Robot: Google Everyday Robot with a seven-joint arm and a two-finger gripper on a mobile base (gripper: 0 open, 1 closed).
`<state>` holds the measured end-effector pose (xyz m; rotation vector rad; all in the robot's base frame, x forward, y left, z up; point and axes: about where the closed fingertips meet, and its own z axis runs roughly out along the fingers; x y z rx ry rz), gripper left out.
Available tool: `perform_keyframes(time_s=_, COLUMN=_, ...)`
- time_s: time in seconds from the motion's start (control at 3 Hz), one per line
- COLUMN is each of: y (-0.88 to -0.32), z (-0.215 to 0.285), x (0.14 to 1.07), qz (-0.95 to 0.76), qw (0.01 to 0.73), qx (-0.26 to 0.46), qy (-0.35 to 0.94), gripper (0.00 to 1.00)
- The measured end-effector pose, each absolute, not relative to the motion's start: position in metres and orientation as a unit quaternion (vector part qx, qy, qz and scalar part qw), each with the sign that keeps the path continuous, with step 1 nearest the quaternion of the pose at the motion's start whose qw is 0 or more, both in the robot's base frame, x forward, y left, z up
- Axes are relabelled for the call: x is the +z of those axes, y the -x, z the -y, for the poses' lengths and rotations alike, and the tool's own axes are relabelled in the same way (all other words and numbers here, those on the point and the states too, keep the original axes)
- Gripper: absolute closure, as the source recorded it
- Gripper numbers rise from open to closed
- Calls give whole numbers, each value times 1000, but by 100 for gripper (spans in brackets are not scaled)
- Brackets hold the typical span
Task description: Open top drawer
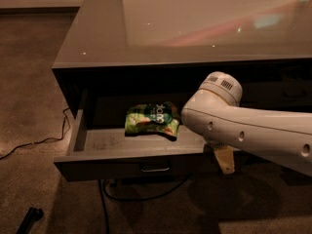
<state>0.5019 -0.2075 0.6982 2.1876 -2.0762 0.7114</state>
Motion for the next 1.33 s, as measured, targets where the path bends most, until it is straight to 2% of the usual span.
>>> perform_keyframes(time_s=0.33, y=-509, z=205, x=712, qz=671, qw=1, qx=246, qy=-700, gripper=0)
perform_keyframes(time_s=0.67, y=-518, z=204, x=718, qz=676, qw=-12, qx=250, qy=-693, gripper=19)
perform_keyframes(time_s=1.33, y=-529, z=200, x=713, qz=681, qw=-15, qx=254, qy=-687, gripper=65)
